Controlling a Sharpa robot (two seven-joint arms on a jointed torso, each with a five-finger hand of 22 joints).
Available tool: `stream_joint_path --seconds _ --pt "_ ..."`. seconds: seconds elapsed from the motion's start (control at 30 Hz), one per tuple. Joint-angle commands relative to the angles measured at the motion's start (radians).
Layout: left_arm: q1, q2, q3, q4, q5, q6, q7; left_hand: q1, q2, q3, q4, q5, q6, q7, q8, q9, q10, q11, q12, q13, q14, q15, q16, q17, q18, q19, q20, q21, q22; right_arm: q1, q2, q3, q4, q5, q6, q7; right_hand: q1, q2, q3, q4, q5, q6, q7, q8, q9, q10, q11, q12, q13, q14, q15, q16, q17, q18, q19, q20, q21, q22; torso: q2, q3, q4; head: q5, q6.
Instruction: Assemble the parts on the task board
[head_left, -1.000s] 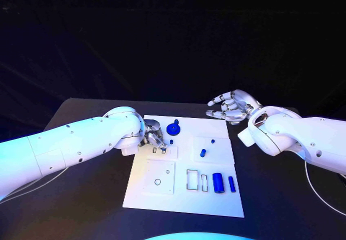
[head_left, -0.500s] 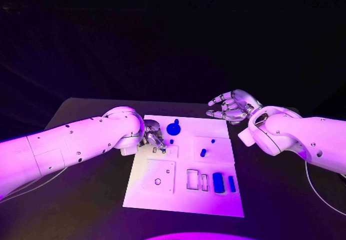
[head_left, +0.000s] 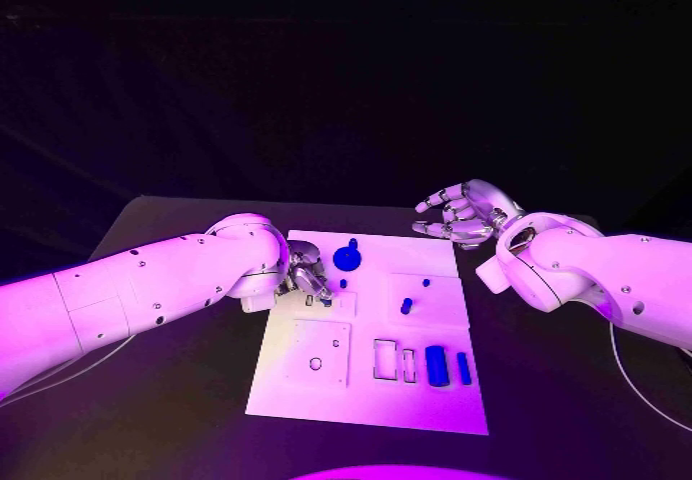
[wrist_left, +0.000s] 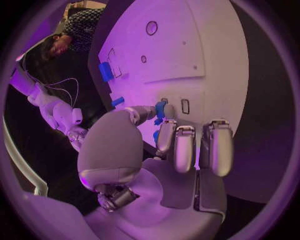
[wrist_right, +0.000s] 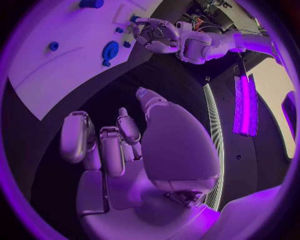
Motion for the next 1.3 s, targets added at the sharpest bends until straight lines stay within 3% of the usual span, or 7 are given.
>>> stream_joint_path --seconds 0.03,1.3 --pt "0.0 0.001 0.0 0.003 0.016 0.019 0.004 -0.006 0.006 0.215 -0.22 0.004 0.016 -0.01 0.002 0.001 0.009 -0.001 0.005 0.002 0.106 -0.008 0.004 0.264 -0.009 0.0 -0.009 0.001 0.009 -0.001 0.001 0.0 0.0 -0.011 0.014 0.005 0.006 0.002 0.0 0.005 0.0 0.007 -0.003 0.006 -0.001 0.002 -0.007 0.006 0.0 0.058 0.002 -0.005 0.078 0.007 -0.006 0.002 -0.006 0.009 0.0 0.0001 0.0003 0.0 0.001" --pt "0.0 0.013 -0.001 -0.009 0.002 0.04 -0.015 -0.009 0.004 0.216 -0.223 0.013 0.02 -0.011 0.001 0.003 0.01 -0.002 0.004 0.002 0.106 -0.009 0.004 0.264 -0.009 0.0 -0.01 0.001 0.01 -0.001 -0.003 0.0 0.003 -0.014 0.013 0.003 0.006 0.002 0.0 0.005 0.0 0.007 -0.003 0.006 -0.001 0.002 -0.007 0.006 0.0 0.058 0.002 -0.005 0.078 0.007 -0.006 0.002 -0.006 0.009 0.0 0.0004 -0.0007 0.0 -0.004"
